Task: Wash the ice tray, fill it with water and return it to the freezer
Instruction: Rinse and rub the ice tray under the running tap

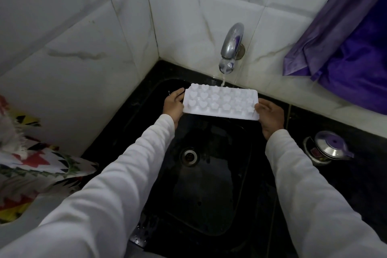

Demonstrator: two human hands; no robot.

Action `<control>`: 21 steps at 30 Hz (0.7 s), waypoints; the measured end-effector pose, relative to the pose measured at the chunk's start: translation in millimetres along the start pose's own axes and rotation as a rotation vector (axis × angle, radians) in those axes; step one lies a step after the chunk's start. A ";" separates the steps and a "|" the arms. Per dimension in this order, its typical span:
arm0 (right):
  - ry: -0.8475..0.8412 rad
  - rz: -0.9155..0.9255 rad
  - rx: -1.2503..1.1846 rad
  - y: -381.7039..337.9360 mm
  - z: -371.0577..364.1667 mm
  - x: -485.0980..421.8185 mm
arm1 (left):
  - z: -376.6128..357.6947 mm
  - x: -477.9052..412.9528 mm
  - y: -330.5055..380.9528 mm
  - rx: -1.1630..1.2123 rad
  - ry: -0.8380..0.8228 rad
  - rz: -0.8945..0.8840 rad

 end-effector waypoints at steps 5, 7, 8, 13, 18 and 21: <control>0.040 -0.012 -0.008 5.6 8.3 -4.8 | -8.1 -0.8 -1.0 -0.038 -0.040 0.008; 0.047 -0.013 -0.009 6.8 10.9 -4.6 | -11.2 -1.9 -2.5 -0.051 -0.049 0.004; 0.052 -0.011 -0.013 7.4 12.3 -4.2 | -12.3 -2.7 -3.9 -0.055 -0.051 0.004; 0.068 -0.009 -0.041 10.0 19.0 0.4 | -17.1 -3.1 -8.7 -0.067 -0.066 0.006; 0.079 -0.003 -0.054 11.4 26.5 2.4 | -22.3 0.1 -7.7 -0.065 -0.089 -0.013; 0.100 0.008 -0.068 11.7 31.5 4.4 | -27.9 3.0 -3.7 -0.037 -0.105 -0.015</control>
Point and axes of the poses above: each hand's wrist, its own x-axis away from the middle knuckle, its own z-axis out of the back of the hand, y = z × x, the point moved 3 cm from there along -x, towards the middle knuckle, and after that the axes turned 6 degrees about -z, right-handed, at the moved point
